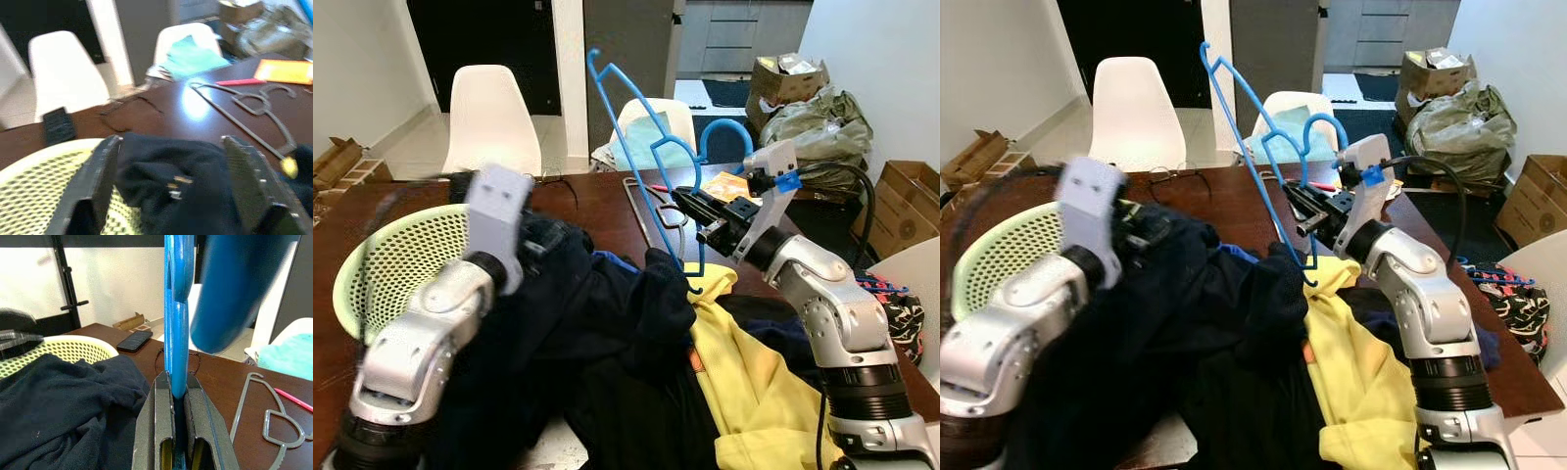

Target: Hang hanger

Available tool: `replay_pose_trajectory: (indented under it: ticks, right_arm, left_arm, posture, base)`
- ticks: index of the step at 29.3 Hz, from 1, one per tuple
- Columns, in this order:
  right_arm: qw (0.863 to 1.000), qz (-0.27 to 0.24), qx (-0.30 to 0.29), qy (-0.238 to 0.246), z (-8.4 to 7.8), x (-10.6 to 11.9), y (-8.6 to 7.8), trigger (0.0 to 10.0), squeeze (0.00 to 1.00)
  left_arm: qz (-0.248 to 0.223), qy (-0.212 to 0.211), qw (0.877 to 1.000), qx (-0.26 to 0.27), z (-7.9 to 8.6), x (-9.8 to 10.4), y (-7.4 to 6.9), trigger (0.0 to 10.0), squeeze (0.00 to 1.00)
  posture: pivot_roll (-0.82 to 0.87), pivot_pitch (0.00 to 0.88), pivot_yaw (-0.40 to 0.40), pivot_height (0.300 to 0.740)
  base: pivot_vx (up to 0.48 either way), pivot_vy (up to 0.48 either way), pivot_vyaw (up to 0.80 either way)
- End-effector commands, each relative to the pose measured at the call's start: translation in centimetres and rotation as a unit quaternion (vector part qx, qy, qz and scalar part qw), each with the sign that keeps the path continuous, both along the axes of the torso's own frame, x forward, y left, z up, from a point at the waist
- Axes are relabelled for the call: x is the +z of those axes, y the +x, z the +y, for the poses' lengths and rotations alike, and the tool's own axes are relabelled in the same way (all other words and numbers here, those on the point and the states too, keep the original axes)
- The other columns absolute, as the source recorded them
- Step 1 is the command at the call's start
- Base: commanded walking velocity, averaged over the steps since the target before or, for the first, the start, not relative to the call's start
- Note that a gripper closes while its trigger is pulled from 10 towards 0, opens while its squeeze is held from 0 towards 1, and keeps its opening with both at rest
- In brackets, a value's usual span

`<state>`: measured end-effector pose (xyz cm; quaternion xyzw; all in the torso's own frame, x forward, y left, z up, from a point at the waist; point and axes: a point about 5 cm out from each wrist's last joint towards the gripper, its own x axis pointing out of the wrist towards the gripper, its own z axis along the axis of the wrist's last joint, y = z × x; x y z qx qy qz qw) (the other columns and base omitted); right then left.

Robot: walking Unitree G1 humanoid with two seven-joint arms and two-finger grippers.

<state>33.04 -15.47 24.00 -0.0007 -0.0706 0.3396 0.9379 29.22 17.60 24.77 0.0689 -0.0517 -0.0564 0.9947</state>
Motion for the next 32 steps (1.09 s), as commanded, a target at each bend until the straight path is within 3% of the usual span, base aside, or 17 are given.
replay_pose_trajectory:
  ticks: [1, 5, 6, 7, 11, 19, 20, 24, 27, 32]
  right_arm:
    - [1.0, -0.006, 0.009, -0.005, 0.5, 0.2, 0.2, 10.0, 0.0]
    - [1.0, -0.007, 0.011, -0.005, 0.4, 0.3, 0.2, 10.0, 0.0]
    - [1.0, -0.008, 0.012, -0.005, 0.4, 0.4, 0.2, 10.0, 0.0]
    - [1.0, -0.009, 0.012, -0.005, 0.4, 0.4, 0.2, 10.0, 0.0]
    - [1.0, -0.01, 0.013, -0.006, 0.4, 0.5, 0.2, 10.0, 0.0]
    - [1.0, -0.012, 0.011, -0.007, 0.2, 0.6, 0.1, 10.0, 0.0]
    - [1.0, -0.012, 0.01, -0.007, 0.1, 0.7, 0.1, 10.0, 0.0]
    - [1.0, -0.013, 0.008, -0.006, 0.0, 0.8, 0.1, 10.0, 0.0]
    - [1.0, -0.014, 0.008, -0.004, 0.1, 0.8, 0.1, 10.0, 0.0]
    - [1.0, -0.014, 0.008, -0.002, 0.2, 0.8, 0.2, 10.0, 0.0]
  left_arm:
    - [0.009, -0.008, 1.0, 0.013, 0.2, -0.3, -0.2, 10.0, 1.0]
    - [0.047, -0.046, 0.997, 0.027, 0.4, -2.3, -0.3, 10.0, 1.0]
    - [0.066, -0.052, 0.996, 0.026, 0.4, -3.3, -0.2, 10.0, 0.87]
    - [0.078, -0.055, 0.995, 0.026, 0.4, -3.9, -0.2, 10.0, 0.0]
    - [0.122, -0.084, 0.989, 0.014, 0.4, -5.9, -0.1, 10.0, 0.0]
    - [0.146, -0.104, 0.984, 0.011, 1.1, -7.1, 0.2, 10.0, 0.0]
    - [0.144, -0.105, 0.984, 0.015, 1.3, -7.1, 0.2, 0.5, 0.0]
    - [0.128, -0.11, 0.986, 0.013, 1.6, -6.2, 0.4, 0.0, 0.0]
    - [0.088, -0.111, 0.99, 0.027, 3.0, -3.7, 0.7, 0.0, 0.0]
    - [0.048, -0.115, 0.991, 0.037, 4.0, -1.3, 0.8, 0.0, 0.0]
  posture:
    - [-0.01, 0.0, -0.006, 0.74]
    - [-0.01, 0.0, -0.007, 0.74]
    - [-0.01, 0.0, -0.008, 0.74]
    - [-0.01, 0.0, -0.009, 0.74]
    - [-0.01, 0.0, -0.01, 0.74]
    - [-0.02, 0.0, -0.011, 0.74]
    - [-0.02, 0.0, -0.01, 0.74]
    - [-0.03, 0.0, -0.009, 0.74]
    - [-0.02, 0.0, -0.009, 0.74]
    - [-0.01, 0.0, -0.007, 0.74]
  base:
    - [0.0, 0.0, 0.0]
    - [0.0, 0.0, 0.0]
    - [0.0, 0.0, 0.0]
    - [0.0, 0.0, 0.0]
    - [0.0, 0.0, 0.0]
    - [0.0, 0.0, 0.0]
    - [0.0, 0.0, 0.0]
    - [0.0, 0.0, 0.0]
    - [0.0, 0.0, 0.0]
    - [0.0, 0.0, 0.0]
